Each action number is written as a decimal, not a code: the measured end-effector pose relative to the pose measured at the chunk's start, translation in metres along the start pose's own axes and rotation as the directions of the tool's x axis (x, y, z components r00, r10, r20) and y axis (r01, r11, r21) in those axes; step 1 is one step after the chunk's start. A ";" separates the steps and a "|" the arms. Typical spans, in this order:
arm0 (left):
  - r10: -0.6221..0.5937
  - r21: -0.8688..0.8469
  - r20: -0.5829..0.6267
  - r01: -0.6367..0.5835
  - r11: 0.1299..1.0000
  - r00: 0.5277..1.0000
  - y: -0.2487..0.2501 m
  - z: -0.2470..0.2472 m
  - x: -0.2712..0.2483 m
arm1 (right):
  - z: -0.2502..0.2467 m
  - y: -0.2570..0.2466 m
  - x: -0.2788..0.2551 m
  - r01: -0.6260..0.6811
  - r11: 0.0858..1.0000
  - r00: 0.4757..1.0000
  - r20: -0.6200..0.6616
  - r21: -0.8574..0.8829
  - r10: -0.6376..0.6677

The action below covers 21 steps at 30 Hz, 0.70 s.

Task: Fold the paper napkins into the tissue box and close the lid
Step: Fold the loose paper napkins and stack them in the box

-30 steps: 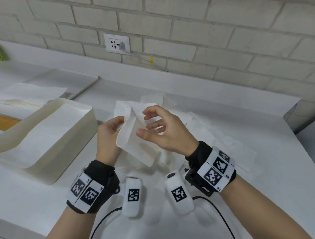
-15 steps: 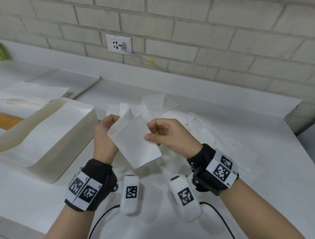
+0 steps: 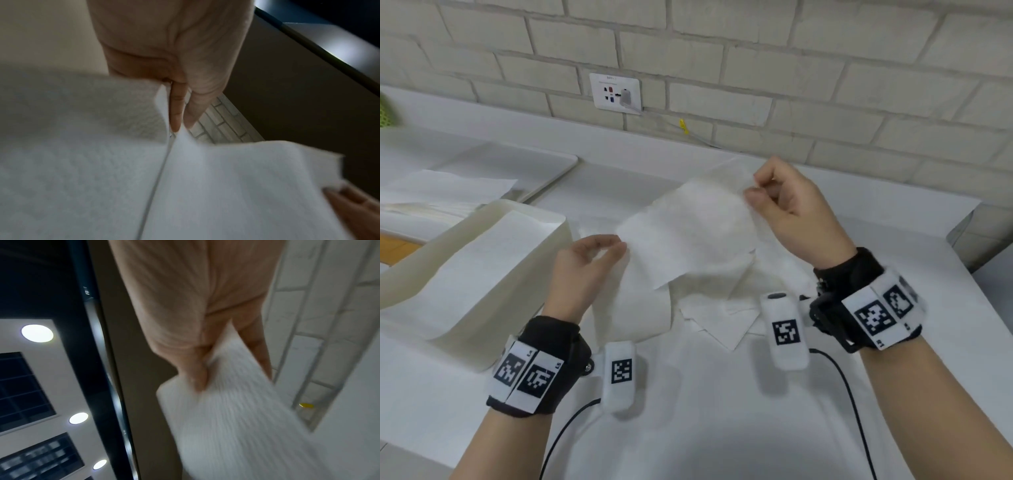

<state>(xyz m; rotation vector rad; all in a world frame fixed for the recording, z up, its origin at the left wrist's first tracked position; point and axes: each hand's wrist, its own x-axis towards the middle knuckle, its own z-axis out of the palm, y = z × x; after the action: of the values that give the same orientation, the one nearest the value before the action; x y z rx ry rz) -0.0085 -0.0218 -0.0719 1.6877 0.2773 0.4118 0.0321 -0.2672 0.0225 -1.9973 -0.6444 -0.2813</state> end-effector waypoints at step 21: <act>0.247 -0.218 0.320 -0.183 0.959 0.915 0.049 0.022 -0.043 | 0.045 -0.019 0.019 -0.027 0.996 0.986 0.162 -0.090 0.042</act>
<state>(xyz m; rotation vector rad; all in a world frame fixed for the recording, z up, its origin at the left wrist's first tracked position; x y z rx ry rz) -0.0403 -0.0668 -0.0311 1.5790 -0.2042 0.2864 0.0343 -0.2145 0.0229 -2.1295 -0.7102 -0.1270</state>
